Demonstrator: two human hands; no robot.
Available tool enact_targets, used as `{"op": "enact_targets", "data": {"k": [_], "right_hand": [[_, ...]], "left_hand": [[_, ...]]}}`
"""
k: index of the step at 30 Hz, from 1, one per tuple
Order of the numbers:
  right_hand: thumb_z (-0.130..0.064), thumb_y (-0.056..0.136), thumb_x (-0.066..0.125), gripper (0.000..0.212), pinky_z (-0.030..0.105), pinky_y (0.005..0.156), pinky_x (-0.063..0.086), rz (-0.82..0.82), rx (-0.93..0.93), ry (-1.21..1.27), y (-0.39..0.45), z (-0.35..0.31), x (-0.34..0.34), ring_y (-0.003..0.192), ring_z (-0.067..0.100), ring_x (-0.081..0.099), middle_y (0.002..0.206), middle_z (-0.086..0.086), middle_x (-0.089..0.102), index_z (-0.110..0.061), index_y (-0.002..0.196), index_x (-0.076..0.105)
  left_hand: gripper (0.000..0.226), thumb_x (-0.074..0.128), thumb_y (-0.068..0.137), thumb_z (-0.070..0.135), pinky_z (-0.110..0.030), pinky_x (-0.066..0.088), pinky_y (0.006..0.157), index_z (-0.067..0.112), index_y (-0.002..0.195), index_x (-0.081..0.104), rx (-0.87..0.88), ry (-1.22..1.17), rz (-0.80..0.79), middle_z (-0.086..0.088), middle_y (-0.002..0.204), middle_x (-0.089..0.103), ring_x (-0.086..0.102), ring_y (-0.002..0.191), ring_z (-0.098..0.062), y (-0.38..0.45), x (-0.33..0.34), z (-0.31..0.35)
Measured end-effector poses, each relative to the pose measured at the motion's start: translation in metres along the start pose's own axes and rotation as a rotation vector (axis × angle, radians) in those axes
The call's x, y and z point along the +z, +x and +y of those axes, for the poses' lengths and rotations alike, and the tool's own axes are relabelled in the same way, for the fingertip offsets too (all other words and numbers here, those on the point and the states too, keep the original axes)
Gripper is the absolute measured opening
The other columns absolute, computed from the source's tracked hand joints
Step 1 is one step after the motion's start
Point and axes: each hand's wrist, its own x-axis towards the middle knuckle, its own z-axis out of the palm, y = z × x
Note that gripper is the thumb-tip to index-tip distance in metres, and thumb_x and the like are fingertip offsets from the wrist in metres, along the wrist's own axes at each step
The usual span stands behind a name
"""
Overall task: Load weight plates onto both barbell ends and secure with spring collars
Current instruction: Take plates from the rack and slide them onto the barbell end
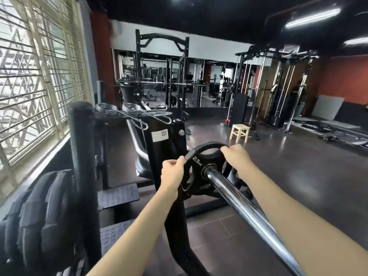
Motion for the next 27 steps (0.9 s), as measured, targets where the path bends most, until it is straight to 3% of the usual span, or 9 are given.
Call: {"op": "enact_targets", "data": {"k": [2, 3, 5, 9, 12, 18, 23, 25, 27], "right_hand": [[-0.025, 0.095, 0.055, 0.016, 0.032, 0.074, 0.047, 0.103, -0.171, -0.112, -0.031, -0.011, 0.003, 0.095, 0.028, 0.061, 0.096, 0.005, 0.065, -0.016, 0.091, 0.066], [-0.023, 0.097, 0.054, 0.014, 0.028, 0.070, 0.047, 0.091, -0.252, -0.128, -0.048, -0.017, 0.007, 0.087, 0.020, 0.061, 0.092, 0.002, 0.064, -0.018, 0.092, 0.066], [-0.025, 0.100, 0.053, 0.015, 0.025, 0.061, 0.041, -0.077, -0.397, -0.118, -0.084, -0.031, 0.018, 0.074, 0.012, 0.058, 0.081, -0.004, 0.062, -0.020, 0.088, 0.063], [-0.033, 0.096, 0.054, 0.023, 0.036, 0.079, 0.049, -0.377, -0.502, -0.181, -0.137, -0.055, 0.074, 0.092, 0.027, 0.064, 0.090, 0.001, 0.072, -0.020, 0.085, 0.069], [-0.034, 0.097, 0.052, 0.028, 0.038, 0.084, 0.051, -0.484, -0.524, -0.167, -0.178, -0.076, 0.115, 0.095, 0.029, 0.064, 0.098, 0.007, 0.074, -0.016, 0.093, 0.072], [-0.039, 0.095, 0.050, 0.030, 0.042, 0.092, 0.054, -0.622, -0.602, -0.191, -0.231, -0.126, 0.203, 0.096, 0.026, 0.067, 0.094, 0.003, 0.076, -0.018, 0.091, 0.071], [-0.040, 0.092, 0.048, 0.028, 0.042, 0.096, 0.051, -0.688, -0.688, -0.337, -0.255, -0.180, 0.304, 0.102, 0.034, 0.064, 0.102, 0.009, 0.074, -0.018, 0.089, 0.065], [-0.037, 0.099, 0.047, 0.028, 0.038, 0.099, 0.047, -0.687, -0.717, -0.407, -0.262, -0.202, 0.343, 0.100, 0.033, 0.061, 0.100, 0.011, 0.070, -0.017, 0.088, 0.063], [-0.036, 0.102, 0.046, 0.029, 0.029, 0.089, 0.048, -0.712, -0.717, -0.445, -0.264, -0.218, 0.378, 0.088, 0.027, 0.059, 0.088, 0.005, 0.066, -0.020, 0.087, 0.065]], "left_hand": [[0.020, 0.057, 0.099, 0.036, -0.030, 0.050, 0.079, 0.017, 0.097, 0.060, -0.043, -0.104, -0.015, 0.001, 0.085, 0.065, 0.059, 0.078, -0.011, -0.027, -0.022, -0.004], [0.015, 0.055, 0.103, 0.028, -0.029, 0.049, 0.075, 0.017, 0.095, 0.061, -0.060, -0.140, -0.032, 0.003, 0.079, 0.065, 0.059, 0.075, -0.011, -0.037, -0.036, -0.009], [0.018, 0.052, 0.105, 0.022, -0.026, 0.047, 0.068, 0.015, 0.093, 0.064, -0.046, -0.166, -0.053, 0.004, 0.073, 0.065, 0.061, 0.070, -0.012, -0.061, -0.068, -0.016], [0.025, 0.049, 0.103, 0.015, -0.025, 0.037, 0.059, 0.017, 0.080, 0.057, -0.058, -0.279, 0.143, 0.007, 0.058, 0.056, 0.053, 0.051, -0.009, -0.084, -0.146, -0.033], [0.026, 0.047, 0.103, 0.015, -0.017, 0.035, 0.044, 0.018, 0.078, 0.055, -0.093, -0.339, 0.299, 0.011, 0.046, 0.050, 0.045, 0.035, -0.003, -0.094, -0.208, -0.045], [0.029, 0.043, 0.103, 0.015, -0.013, 0.025, 0.033, 0.017, 0.076, 0.053, -0.155, -0.449, 0.524, 0.004, 0.056, 0.045, 0.036, 0.035, -0.006, -0.103, -0.321, -0.059], [0.031, 0.048, 0.104, 0.040, -0.026, 0.034, 0.053, 0.014, 0.089, 0.055, -0.274, -0.632, 0.680, -0.002, 0.075, 0.048, 0.044, 0.057, -0.014, -0.090, -0.400, -0.082], [0.041, 0.049, 0.101, 0.050, -0.029, 0.042, 0.060, 0.010, 0.110, 0.054, -0.375, -0.701, 0.635, -0.007, 0.086, 0.054, 0.052, 0.068, -0.018, -0.078, -0.423, -0.081], [0.050, 0.048, 0.100, 0.056, -0.032, 0.052, 0.073, 0.009, 0.115, 0.056, -0.464, -0.753, 0.581, -0.012, 0.098, 0.057, 0.057, 0.085, -0.026, -0.064, -0.438, -0.080]]}}
